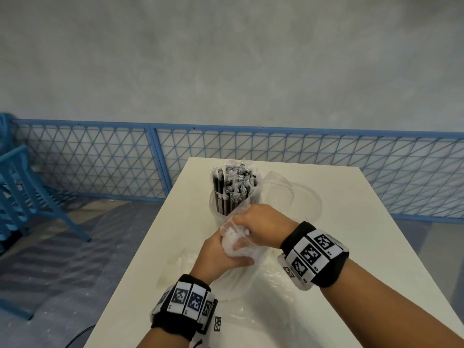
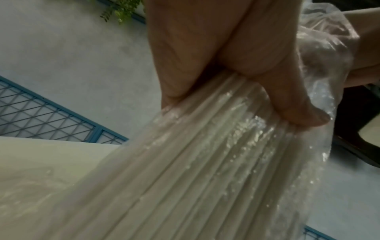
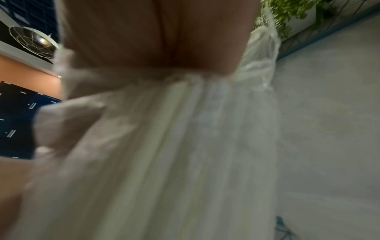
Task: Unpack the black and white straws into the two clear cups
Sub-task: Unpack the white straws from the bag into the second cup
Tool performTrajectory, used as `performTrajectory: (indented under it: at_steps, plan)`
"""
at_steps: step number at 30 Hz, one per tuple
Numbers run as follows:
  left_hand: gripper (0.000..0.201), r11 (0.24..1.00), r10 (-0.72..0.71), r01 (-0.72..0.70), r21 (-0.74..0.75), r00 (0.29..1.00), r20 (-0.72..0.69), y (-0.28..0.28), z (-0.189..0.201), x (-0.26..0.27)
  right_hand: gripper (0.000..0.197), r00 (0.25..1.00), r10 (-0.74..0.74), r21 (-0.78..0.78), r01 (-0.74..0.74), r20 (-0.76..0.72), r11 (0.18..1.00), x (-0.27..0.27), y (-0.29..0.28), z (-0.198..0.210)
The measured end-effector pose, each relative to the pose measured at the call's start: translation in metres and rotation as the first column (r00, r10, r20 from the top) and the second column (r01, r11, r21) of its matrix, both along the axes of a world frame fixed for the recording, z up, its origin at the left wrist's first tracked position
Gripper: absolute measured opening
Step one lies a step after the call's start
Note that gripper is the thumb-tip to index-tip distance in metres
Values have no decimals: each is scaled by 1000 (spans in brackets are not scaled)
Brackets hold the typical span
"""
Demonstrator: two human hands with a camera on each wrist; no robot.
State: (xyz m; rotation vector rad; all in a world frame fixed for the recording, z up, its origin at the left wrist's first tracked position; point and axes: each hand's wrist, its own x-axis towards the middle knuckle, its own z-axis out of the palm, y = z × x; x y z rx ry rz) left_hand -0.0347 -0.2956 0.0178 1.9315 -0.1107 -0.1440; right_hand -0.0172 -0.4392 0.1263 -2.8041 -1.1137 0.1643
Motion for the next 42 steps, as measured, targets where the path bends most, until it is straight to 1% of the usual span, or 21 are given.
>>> performTrajectory:
  at_steps: [2,5,10,14,17,19,20,21,22,23,24,26,29,30,32,33,35,38,40,41,42]
  plan:
    - [59,999,18,-18,-29,1000,7,2,0,0,38,999,-29,31,29,-23,999,0,3,-2]
    - [57,999,28,-27,-31,999,25,3,2,-1,34,998,-32,125,39,-53,991,2,3,1]
    - [50,1000,9,-8,-23,1000,28,0,3,-2,29,997,0,163,14,-83,986,10,0,8]
    - [54,998,17,-16,-60,1000,5,-1,1,-3,24,1000,17,297,-11,-19,955,15,-11,15]
    - [57,996,17,-18,-87,1000,-4,-1,0,-4,26,998,-64,398,50,22,916,19,-27,28]
    - [55,995,22,-22,-94,1000,2,-1,-1,-4,26,995,-95,519,68,25,852,19,-34,30]
    - [53,995,31,-30,-97,999,10,-1,-1,-4,29,993,-114,605,99,-13,790,16,-34,26]
    - [53,994,46,-44,-103,999,17,-1,-2,-3,36,984,-143,699,173,-102,694,11,-31,19]
    - [54,992,63,-60,-110,998,23,0,-2,-3,44,962,-162,773,275,-222,572,5,-27,11]
    - [57,991,76,-72,-115,997,28,0,-3,-2,50,930,-173,805,367,-324,467,0,-20,2]
    - [62,991,78,-74,-110,996,35,0,-3,-1,54,901,-191,805,433,-389,405,-5,-13,-7]
    - [74,995,58,-53,-81,997,54,-2,-1,-1,58,866,-257,772,500,-429,393,-8,-1,-23]
    - [86,999,6,-3,-50,998,68,-6,1,0,57,834,-363,747,541,-416,386,-4,14,-36]
    - [88,999,-3,6,-47,998,68,-6,1,1,51,818,-389,743,559,-423,368,-2,18,-37]
    - [88,999,-1,4,-48,997,72,-6,1,2,27,808,-388,755,570,-443,324,2,24,-39]
    - [87,999,7,-3,-52,997,73,-5,0,3,22,812,-368,766,566,-453,307,4,26,-39]
    - [84,997,15,-10,-80,998,67,-2,-1,4,23,825,-315,785,553,-470,278,5,29,-38]
    - [74,990,28,-18,-142,997,68,2,-3,5,21,832,-177,807,554,-526,204,7,28,-29]
    - [73,985,30,-18,-169,997,65,3,-5,6,28,823,-64,812,567,-564,139,9,24,-20]
    - [73,984,30,-19,-178,998,62,2,-5,6,32,826,-29,819,561,-562,115,11,21,-16]
    - [72,982,30,-18,-186,998,61,1,-6,6,31,836,-11,832,547,-549,92,13,18,-11]
